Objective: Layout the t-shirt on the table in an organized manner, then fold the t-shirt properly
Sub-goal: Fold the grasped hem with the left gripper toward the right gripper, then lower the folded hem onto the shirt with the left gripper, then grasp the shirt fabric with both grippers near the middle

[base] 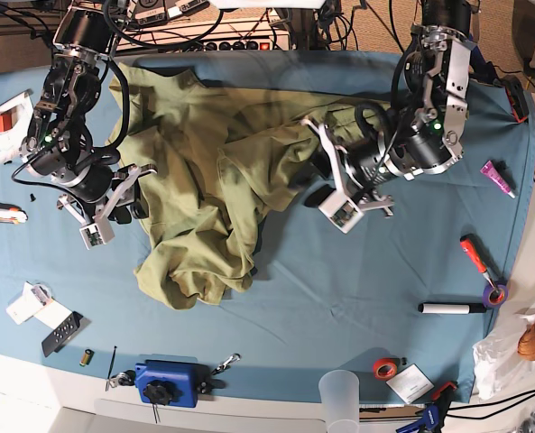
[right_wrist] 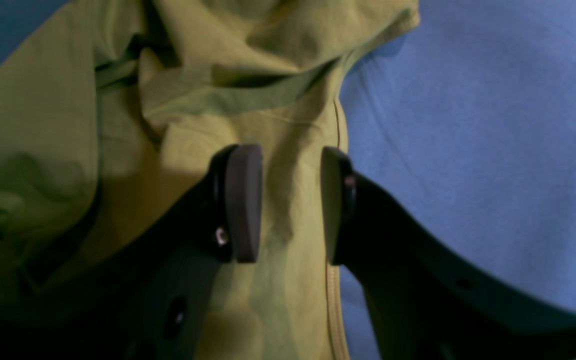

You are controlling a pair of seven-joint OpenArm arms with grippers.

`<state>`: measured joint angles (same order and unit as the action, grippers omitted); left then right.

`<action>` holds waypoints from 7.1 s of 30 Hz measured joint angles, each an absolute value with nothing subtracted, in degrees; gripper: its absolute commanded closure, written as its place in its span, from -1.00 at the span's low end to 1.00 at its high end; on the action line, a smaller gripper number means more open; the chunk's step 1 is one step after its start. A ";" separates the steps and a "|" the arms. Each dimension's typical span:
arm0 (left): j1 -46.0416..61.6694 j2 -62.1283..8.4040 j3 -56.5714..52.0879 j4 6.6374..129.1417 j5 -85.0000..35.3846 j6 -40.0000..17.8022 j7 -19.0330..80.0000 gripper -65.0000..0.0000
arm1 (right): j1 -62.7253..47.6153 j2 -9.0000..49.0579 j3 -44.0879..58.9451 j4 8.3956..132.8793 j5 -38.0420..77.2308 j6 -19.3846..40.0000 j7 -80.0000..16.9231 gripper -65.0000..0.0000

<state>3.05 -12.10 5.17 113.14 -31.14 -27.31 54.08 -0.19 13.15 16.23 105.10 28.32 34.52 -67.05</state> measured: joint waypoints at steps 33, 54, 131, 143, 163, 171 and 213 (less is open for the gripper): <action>-1.50 -6.35 5.19 97.27 -20.84 -28.29 52.42 0.32 | -0.19 13.15 16.21 105.10 28.32 34.52 -67.09 0.38; -1.98 -4.80 5.19 91.70 -27.73 -31.68 53.49 1.00 | -0.19 13.17 16.23 105.10 28.32 34.52 -67.09 0.38; -16.84 -11.03 5.23 89.52 -21.91 -23.88 45.78 0.28 | -0.86 13.21 -2.85 97.71 22.41 35.92 -58.37 0.38; -18.63 -11.16 5.23 80.64 -17.85 -23.77 43.64 0.33 | 0.19 11.60 -7.88 94.13 16.32 32.36 -58.76 0.38; -19.73 -11.27 5.23 80.71 -18.70 -28.53 46.30 0.21 | -0.19 14.46 -7.94 94.43 17.93 32.38 -60.20 0.38; -19.73 -11.29 5.23 80.71 -22.55 -28.51 50.17 0.21 | -1.48 16.03 -7.92 94.63 18.31 31.81 -58.94 0.38; -24.80 -11.29 5.26 82.94 -24.25 -25.26 58.63 0.99 | -2.55 16.12 -7.90 94.89 16.75 30.59 -57.60 0.38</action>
